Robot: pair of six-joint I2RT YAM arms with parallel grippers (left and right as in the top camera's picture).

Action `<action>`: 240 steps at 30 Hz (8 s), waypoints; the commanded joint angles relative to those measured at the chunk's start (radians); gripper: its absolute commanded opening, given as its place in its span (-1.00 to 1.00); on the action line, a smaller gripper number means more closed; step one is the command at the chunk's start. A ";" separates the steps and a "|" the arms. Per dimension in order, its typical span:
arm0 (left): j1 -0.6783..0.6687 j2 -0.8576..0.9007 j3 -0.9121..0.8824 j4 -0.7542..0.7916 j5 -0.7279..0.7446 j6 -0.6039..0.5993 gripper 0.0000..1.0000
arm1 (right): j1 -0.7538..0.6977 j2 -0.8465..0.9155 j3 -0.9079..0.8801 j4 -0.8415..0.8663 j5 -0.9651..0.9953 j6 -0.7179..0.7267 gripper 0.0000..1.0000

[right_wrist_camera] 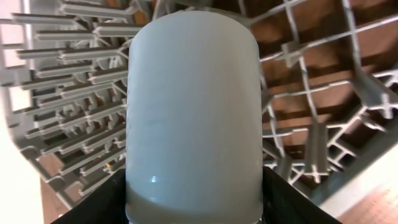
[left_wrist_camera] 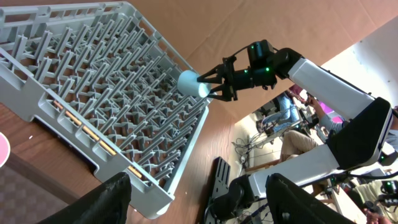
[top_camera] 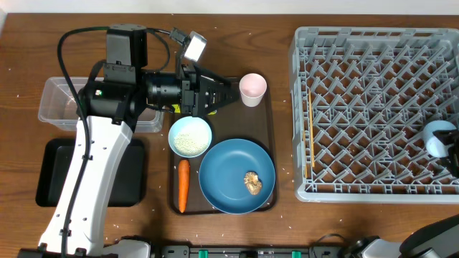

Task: Sort waste into correct bins and load items into the dishwasher rack
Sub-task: 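Carry blue cup with right gripper into the dish rack, then release blue cup upside down in rack, withdraw right gripper, then reach left gripper to the pink cup and grasp it, then lift pink cup with left gripper and pass it to right gripper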

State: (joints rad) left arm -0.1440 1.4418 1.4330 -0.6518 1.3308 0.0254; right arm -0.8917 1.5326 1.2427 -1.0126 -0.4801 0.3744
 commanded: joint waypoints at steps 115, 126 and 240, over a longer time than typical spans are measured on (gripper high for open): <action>0.003 -0.006 0.004 -0.051 -0.041 0.000 0.43 | 0.270 -0.127 -0.189 0.298 0.088 -0.067 0.39; -0.009 -0.006 0.004 -0.052 -0.319 -0.001 0.43 | 0.270 -0.350 -0.188 0.233 0.099 -0.054 0.54; -0.260 0.097 0.005 0.169 0.029 -0.136 -0.17 | 1.034 -0.515 -0.191 0.514 -0.544 -0.496 -0.09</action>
State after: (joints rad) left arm -0.4026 1.5635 1.4326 -0.4923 1.3552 -0.1215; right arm 0.1303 1.0569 1.0504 -0.4992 -1.1049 -0.1680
